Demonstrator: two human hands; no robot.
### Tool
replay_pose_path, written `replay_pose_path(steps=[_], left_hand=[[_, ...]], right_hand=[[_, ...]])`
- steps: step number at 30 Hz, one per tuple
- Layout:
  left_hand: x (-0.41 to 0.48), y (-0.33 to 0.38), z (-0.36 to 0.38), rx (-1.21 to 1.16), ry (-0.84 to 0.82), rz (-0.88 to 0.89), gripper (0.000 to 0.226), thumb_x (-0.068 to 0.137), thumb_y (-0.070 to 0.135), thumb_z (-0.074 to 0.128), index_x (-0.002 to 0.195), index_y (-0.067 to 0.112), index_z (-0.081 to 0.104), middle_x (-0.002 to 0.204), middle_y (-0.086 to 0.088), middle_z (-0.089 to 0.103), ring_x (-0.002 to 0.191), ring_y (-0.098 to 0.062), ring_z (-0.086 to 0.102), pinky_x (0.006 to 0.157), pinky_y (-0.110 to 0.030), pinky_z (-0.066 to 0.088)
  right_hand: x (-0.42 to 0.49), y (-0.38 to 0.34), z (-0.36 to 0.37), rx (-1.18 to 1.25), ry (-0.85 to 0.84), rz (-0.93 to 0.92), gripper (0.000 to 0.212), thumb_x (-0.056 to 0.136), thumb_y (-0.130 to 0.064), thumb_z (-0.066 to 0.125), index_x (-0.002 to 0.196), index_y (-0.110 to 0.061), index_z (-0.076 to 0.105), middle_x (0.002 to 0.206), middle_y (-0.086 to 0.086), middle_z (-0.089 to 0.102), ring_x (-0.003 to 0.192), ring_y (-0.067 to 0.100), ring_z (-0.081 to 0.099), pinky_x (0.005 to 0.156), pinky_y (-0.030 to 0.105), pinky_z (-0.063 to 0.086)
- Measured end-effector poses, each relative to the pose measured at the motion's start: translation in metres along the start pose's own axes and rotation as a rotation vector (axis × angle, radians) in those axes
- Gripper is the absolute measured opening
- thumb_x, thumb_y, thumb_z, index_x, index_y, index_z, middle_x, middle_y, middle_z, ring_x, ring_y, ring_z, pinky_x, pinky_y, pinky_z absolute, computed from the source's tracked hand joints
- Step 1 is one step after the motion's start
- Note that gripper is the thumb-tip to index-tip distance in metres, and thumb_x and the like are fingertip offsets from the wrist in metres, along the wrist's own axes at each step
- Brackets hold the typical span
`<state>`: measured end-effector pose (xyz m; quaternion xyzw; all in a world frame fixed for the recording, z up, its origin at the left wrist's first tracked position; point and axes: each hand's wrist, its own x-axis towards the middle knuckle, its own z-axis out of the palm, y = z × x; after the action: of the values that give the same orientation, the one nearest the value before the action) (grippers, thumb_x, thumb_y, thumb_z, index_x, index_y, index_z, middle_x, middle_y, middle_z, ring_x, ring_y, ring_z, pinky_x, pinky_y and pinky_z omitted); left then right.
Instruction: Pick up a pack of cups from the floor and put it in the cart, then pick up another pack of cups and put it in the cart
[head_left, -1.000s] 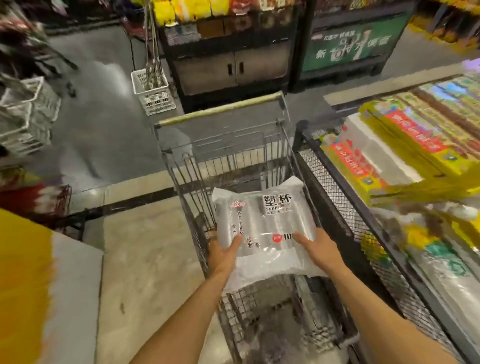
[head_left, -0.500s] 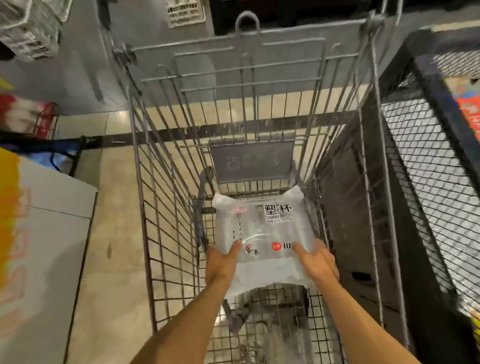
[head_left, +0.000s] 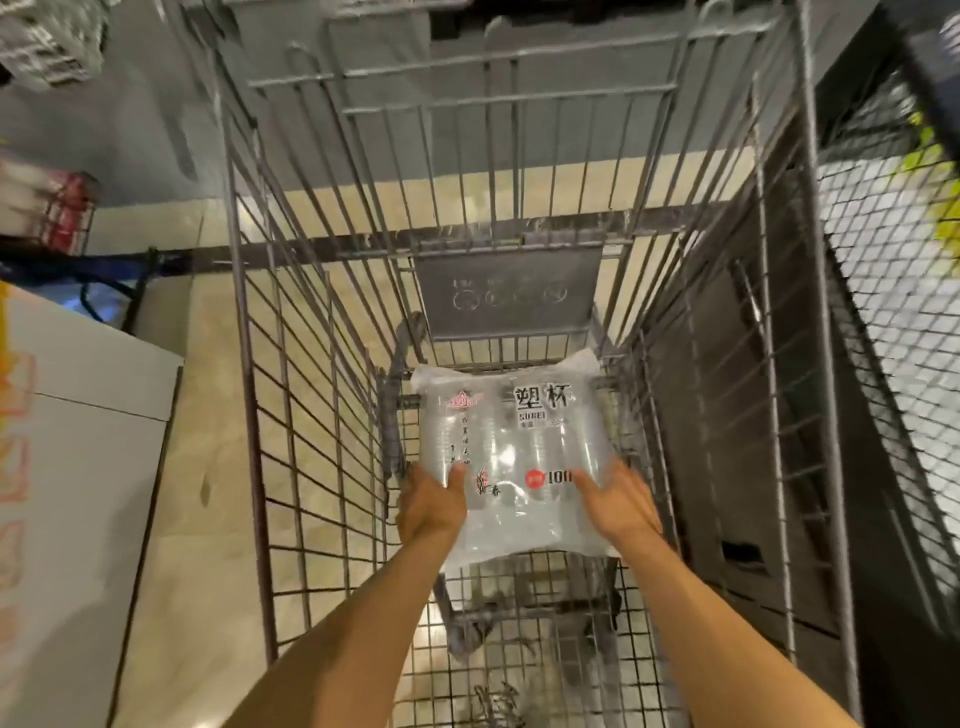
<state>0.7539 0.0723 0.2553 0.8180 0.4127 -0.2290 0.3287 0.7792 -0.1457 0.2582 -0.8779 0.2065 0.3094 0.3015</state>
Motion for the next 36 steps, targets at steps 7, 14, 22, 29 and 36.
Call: replay_pose_path(steps=[7, 14, 22, 29, 36], left_hand=[[-0.101, 0.070, -0.111, 0.557, 0.124, 0.634, 0.049, 0.102, 0.043, 0.041, 0.146, 0.024, 0.048, 0.144, -0.002, 0.056, 0.130, -0.023, 0.054, 0.107, -0.039, 0.041], [-0.211, 0.099, -0.241, 0.620, 0.191, 0.931, 0.046, 0.102, 0.044, 0.042, 0.144, 0.026, 0.049, 0.141, -0.001, 0.058, 0.128, -0.023, 0.055, 0.108, -0.039, 0.039], [-0.314, 0.071, -0.296, 0.518, -0.258, 1.360, 0.049, 0.103, 0.039, 0.050, 0.150, 0.027, 0.045, 0.154, -0.003, 0.045, 0.130, -0.028, 0.054, 0.108, -0.040, 0.039], [-0.381, 0.005, -0.261, 0.542, -0.459, 1.696, 0.041, 0.097, 0.025, 0.064, 0.136, 0.012, 0.060, 0.132, -0.014, 0.064, 0.120, -0.033, 0.061, 0.098, -0.043, 0.046], [-0.503, -0.060, -0.187, 0.710, -0.724, 2.039, 0.046, 0.096, 0.041, 0.048, 0.131, 0.014, 0.061, 0.120, -0.011, 0.068, 0.108, -0.033, 0.065, 0.091, -0.043, 0.051]], right_hand=[[-0.105, -0.067, -0.088, -0.242, 0.097, -0.145, 0.044, 0.099, -0.045, 0.047, 0.132, -0.017, 0.054, 0.124, 0.012, 0.063, 0.112, 0.035, 0.061, 0.086, 0.043, 0.054], [-0.274, -0.110, -0.178, -0.287, 0.389, -0.269, 0.040, 0.100, -0.041, 0.048, 0.132, -0.020, 0.058, 0.124, 0.007, 0.064, 0.110, 0.034, 0.063, 0.085, 0.043, 0.053], [-0.485, -0.075, -0.146, 0.029, 0.724, 0.051, 0.049, 0.099, -0.042, 0.052, 0.143, -0.021, 0.052, 0.141, 0.004, 0.058, 0.127, 0.028, 0.055, 0.099, 0.042, 0.049], [-0.655, 0.014, -0.035, 0.244, 0.787, 0.591, 0.042, 0.099, -0.040, 0.052, 0.137, -0.024, 0.053, 0.138, 0.006, 0.060, 0.125, 0.031, 0.056, 0.097, 0.043, 0.049], [-0.778, 0.091, 0.054, 0.466, 0.860, 0.973, 0.051, 0.101, -0.044, 0.049, 0.148, -0.025, 0.046, 0.149, 0.003, 0.052, 0.134, 0.027, 0.051, 0.108, 0.039, 0.042]])
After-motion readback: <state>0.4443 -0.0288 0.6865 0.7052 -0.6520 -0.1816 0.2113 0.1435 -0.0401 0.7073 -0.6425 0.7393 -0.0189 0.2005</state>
